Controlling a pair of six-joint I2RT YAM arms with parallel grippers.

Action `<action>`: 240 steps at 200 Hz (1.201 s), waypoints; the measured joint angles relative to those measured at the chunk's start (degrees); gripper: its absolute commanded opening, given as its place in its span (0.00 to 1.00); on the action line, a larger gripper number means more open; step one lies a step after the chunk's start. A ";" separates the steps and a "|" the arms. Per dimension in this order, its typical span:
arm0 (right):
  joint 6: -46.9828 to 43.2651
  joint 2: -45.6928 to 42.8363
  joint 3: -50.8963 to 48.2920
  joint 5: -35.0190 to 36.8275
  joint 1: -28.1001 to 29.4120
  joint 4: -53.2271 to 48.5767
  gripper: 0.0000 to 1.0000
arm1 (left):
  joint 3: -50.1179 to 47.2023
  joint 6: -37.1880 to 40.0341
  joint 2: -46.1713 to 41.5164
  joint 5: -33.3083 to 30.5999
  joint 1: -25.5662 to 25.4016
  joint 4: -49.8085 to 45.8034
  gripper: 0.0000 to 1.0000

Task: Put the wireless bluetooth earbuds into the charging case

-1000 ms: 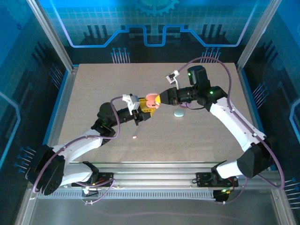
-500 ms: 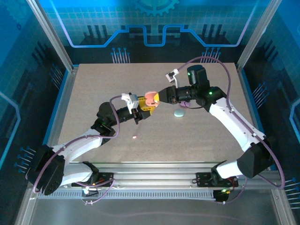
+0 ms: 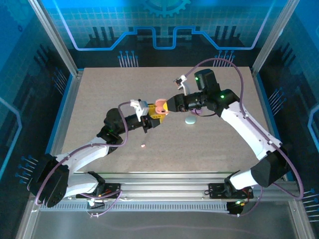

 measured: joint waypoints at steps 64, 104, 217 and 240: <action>-0.39 0.28 1.97 3.04 1.11 -2.82 0.39 | 0.00 0.02 0.00 0.00 0.00 -0.57 0.31; -0.59 0.24 2.93 4.59 1.36 -4.35 0.42 | 0.00 0.09 0.02 0.00 -0.09 -0.48 0.31; -1.27 -0.68 3.17 8.28 1.36 -6.19 0.37 | 0.00 0.42 0.00 0.50 -0.70 1.79 0.31; -1.44 -0.90 3.34 8.26 1.36 -6.32 0.42 | 0.00 0.42 0.00 0.52 -0.74 1.95 0.31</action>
